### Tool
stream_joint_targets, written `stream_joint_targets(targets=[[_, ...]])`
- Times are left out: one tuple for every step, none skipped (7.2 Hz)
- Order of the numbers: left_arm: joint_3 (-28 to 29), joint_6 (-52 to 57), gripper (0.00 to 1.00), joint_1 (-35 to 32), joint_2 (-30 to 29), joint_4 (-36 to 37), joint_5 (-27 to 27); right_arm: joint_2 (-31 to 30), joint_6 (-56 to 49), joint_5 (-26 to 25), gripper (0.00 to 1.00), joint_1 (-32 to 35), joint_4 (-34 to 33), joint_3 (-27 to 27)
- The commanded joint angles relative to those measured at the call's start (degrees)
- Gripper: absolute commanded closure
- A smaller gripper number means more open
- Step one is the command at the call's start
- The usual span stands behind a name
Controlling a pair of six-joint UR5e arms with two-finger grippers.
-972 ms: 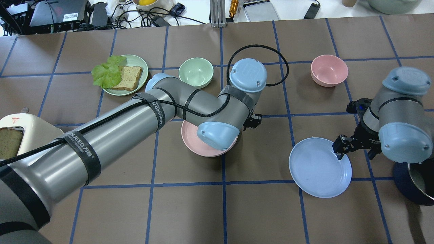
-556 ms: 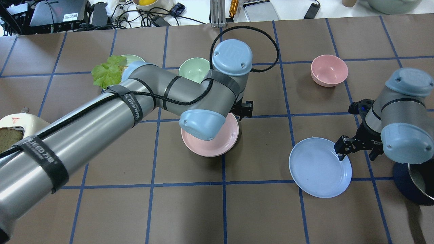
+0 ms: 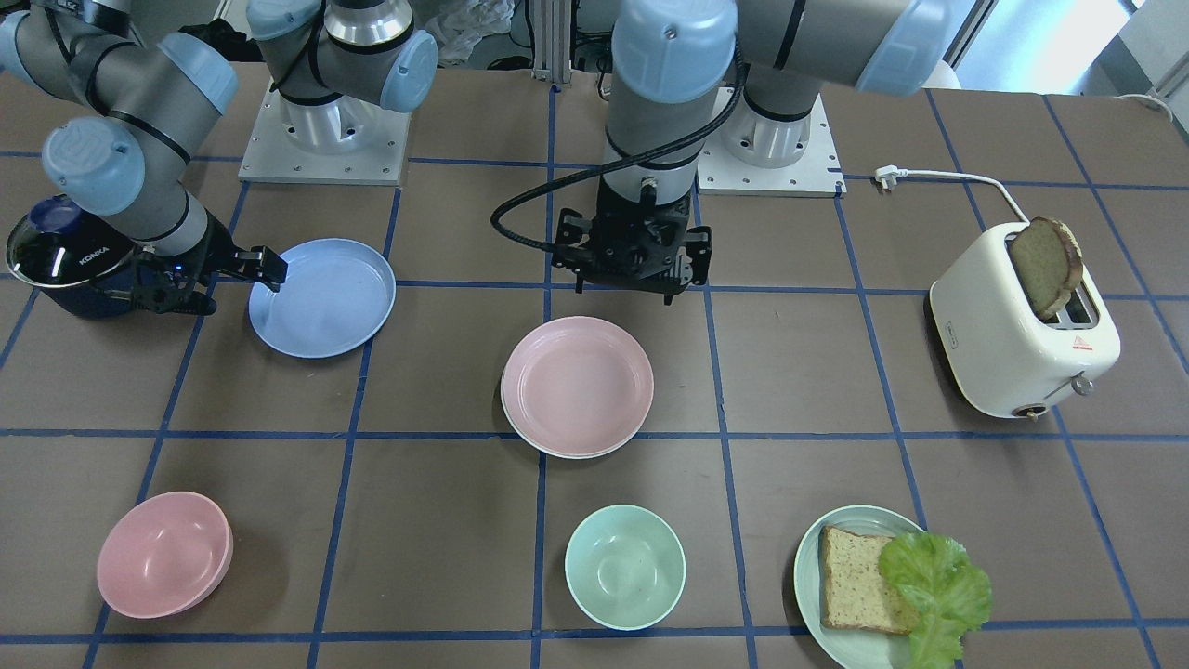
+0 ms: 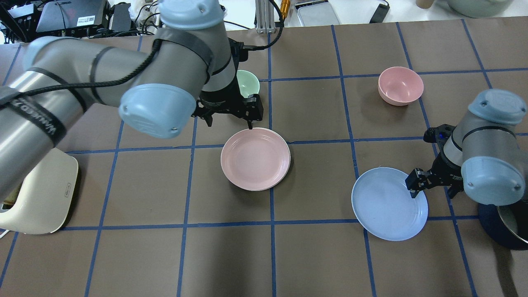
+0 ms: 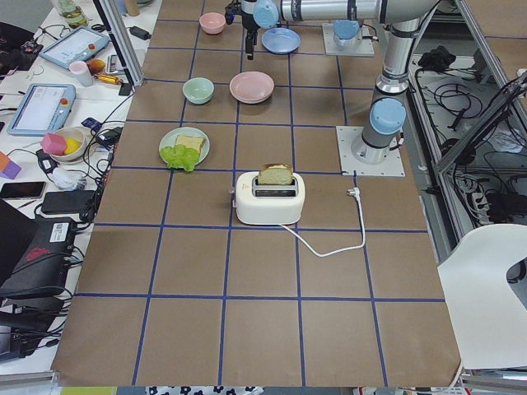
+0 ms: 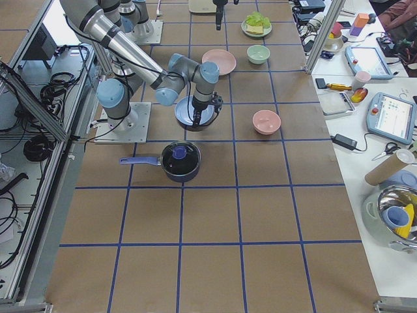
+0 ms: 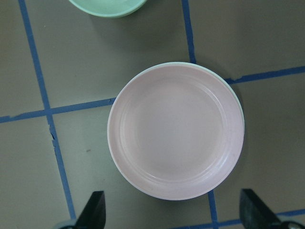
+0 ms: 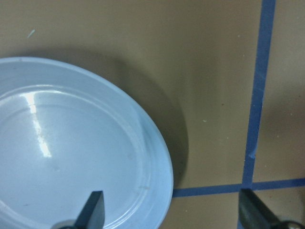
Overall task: Stack three plates with pink and blue
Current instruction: 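Release pink plate and withdraw left gripper while right gripper grasps blue plate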
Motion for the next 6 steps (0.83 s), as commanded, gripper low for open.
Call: stream_joint_targets(targets=[[1.80,0.99,0.00,4.06,5.54,-6.87,-0.85,0.39,-0.05,0.12,0.00,-1.22,-3.35,3.32],[4.69,1.08,0.00,5.99,6.17,-12.64,-0.85,0.48,0.13,0.47,0.00,-1.22,-3.70,3.94],[5.76,1.43,0.00,6.79,6.35,-16.35,1.41,0.48,0.48,0.30,0.00,-1.22,-6.41,5.08],[5.25,1.43,0.00,6.98,6.01,-16.04,2.83,0.48,0.57,0.30,0.09,-1.30,-6.78,5.18],[5.33,1.43,0.00,7.41,6.09,-15.69,2.67,1.17,0.48,0.38,0.31,-1.39,-6.61,5.53],[5.68,1.43,0.00,7.77,5.92,-14.73,2.32,2.14,0.31,0.38,0.38,-1.39,-6.78,5.44]])
